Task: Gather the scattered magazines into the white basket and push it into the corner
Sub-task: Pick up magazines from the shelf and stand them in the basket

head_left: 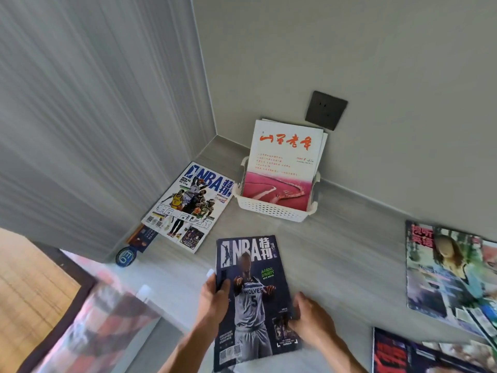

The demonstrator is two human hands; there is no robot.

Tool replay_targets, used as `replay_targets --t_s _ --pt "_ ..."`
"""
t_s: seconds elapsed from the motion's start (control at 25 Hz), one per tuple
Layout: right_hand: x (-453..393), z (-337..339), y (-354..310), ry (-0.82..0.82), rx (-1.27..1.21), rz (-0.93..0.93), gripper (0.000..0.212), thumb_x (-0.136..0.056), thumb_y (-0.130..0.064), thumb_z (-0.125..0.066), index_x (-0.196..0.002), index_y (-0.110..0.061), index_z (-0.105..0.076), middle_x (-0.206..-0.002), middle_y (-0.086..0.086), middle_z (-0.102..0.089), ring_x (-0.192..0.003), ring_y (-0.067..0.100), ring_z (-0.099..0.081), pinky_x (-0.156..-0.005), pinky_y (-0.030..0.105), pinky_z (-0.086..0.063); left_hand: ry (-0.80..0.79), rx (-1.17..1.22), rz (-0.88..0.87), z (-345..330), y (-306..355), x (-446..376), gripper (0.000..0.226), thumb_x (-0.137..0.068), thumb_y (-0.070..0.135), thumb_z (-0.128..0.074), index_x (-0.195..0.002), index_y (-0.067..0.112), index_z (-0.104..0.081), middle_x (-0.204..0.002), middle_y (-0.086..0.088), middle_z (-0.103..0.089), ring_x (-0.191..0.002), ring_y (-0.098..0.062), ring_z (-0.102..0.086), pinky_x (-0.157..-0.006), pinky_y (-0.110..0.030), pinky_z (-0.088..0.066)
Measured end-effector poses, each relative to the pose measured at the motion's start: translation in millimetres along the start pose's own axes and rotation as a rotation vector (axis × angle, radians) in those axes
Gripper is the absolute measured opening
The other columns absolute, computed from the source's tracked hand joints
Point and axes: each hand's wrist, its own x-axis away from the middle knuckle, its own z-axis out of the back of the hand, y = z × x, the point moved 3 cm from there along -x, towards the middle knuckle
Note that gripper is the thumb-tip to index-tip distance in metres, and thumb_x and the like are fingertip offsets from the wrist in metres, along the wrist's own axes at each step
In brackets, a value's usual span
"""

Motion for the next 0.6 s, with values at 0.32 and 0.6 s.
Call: replay_targets --t_s 0.32,0.6 --pt "10 140 2 0.1 -1.102 0.181 0.023 -0.079 -0.001 -0.074 -0.095 -0.018 -0.072 -0.098 0.006 -0.078 -0.084 0.017 -0.074 -0.063 0.022 -0.058 -0.482 0.258 -0.507 -5 91 50 0.021 -0.087 0.016 -0.061 -0.104 0.014 -0.073 -0.097 -0.015 -0.075 -0.087 -0.03 -0.069 -0.079 -0.049 -0.054" --pt "35 132 7 0.506 -0.906 0.196 0.037 -0.087 -0.001 -0.067 -0.06 -0.022 -0.054 -0.045 -0.017 -0.059 -0.042 -0.005 -0.047 -0.046 0.007 -0.033 -0.149 -0.111 -0.708 -17 110 31 0.015 -0.084 0.027 -0.06 -0.092 0.022 -0.072 -0.08 0.004 -0.077 -0.076 -0.015 -0.072 -0.065 -0.04 -0.058"
